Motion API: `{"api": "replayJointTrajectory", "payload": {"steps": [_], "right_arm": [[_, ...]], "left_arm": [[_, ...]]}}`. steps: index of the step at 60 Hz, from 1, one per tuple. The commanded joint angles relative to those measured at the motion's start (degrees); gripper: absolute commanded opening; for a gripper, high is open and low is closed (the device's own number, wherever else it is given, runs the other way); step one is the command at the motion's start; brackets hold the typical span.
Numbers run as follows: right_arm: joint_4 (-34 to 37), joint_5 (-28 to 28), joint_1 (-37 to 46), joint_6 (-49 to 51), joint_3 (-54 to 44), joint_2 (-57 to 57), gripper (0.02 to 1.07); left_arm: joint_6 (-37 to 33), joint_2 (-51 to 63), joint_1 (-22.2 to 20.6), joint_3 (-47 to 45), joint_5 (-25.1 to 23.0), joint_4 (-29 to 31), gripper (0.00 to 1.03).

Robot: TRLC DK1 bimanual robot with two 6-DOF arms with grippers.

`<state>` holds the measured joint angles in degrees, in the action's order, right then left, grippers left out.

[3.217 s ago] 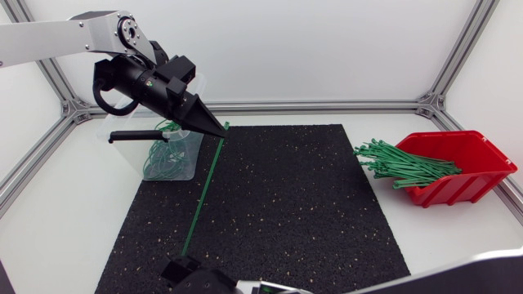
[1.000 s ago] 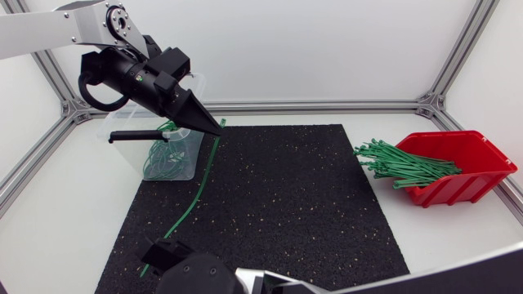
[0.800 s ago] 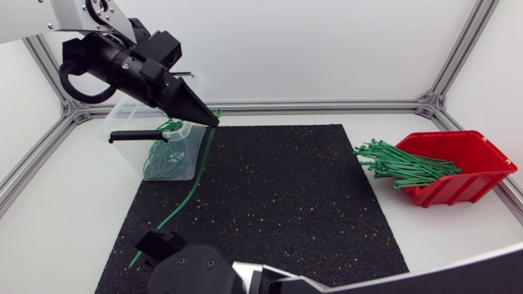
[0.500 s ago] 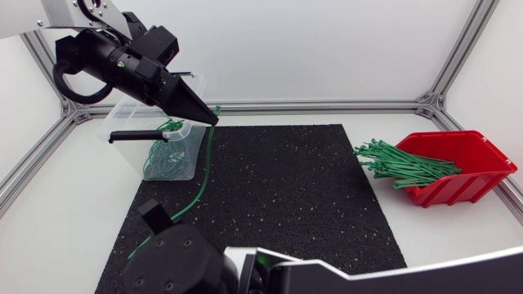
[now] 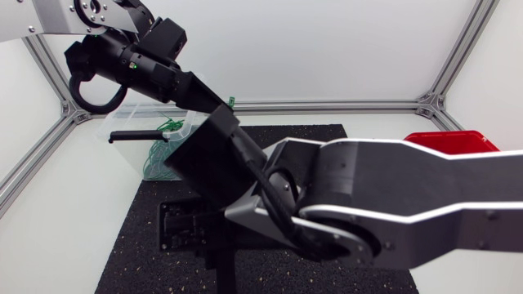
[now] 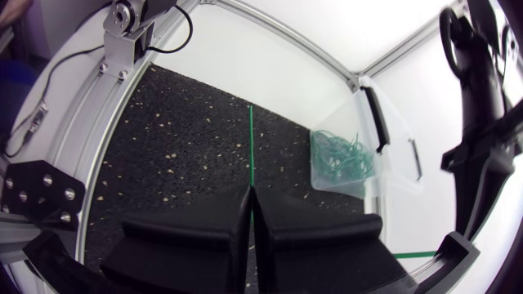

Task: Take a green cable tie from the red box, thread the tail through the head to close it, then place it in the transparent bin on the left.

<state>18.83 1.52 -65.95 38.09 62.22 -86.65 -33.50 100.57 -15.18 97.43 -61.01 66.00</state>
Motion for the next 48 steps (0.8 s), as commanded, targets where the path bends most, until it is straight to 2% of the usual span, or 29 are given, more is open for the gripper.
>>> {"api": "replayJointTrajectory", "payload": {"steps": [1,8,17,22,27,32,33,36,44,48], "right_arm": [[4.7,-6.3,3.6,-7.0,3.2,2.1,0.08],[12.5,-17.6,9.8,-12.7,7.1,3.4,0.08],[21.2,-29.4,16.1,-15.7,10.8,6.2,0.08],[26.4,-34.5,18.4,-15.8,12.4,6.6,0.08],[30.0,-37.2,19.1,-15.2,13.5,7.0,0.08],[35.0,-40.5,21.0,-15.0,15.8,6.8,0.08],[35.8,-40.9,21.4,-14.9,16.2,6.9,0.08],[37.3,-41.7,22.5,-15.2,16.9,7.0,0.08],[40.2,-44.8,24.3,-16.7,18.0,6.8,0.08],[40.7,-45.1,25.1,-17.6,18.6,7.0,0.08]], "left_arm": [[3.6,-2.2,-1.6,-3.5,-0.3,-3.2,0.03],[8.4,-4.5,-3.0,-7.3,-0.3,-11.3,0.03],[11.3,-6.3,-4.5,-11.5,-1.3,-18.1,0.03],[14.1,-7.6,-4.7,-13.8,-1.8,-22.9,0.03],[17.7,-8.9,-5.2,-16.7,-1.8,-29.1,0.03],[25.1,-11.4,-6.1,-22.2,-1.9,-40.7,0.03],[25.5,-11.5,-6.2,-22.4,-1.8,-41.3,0.03],[33.2,-13.6,-6.3,-27.0,-1.8,-52.2,0.03],[45.0,-15.6,-6.6,-33.5,-1.8,-69.6,0.03],[49.4,-15.8,-6.5,-35.9,-1.9,-75.8,0.03]]}}
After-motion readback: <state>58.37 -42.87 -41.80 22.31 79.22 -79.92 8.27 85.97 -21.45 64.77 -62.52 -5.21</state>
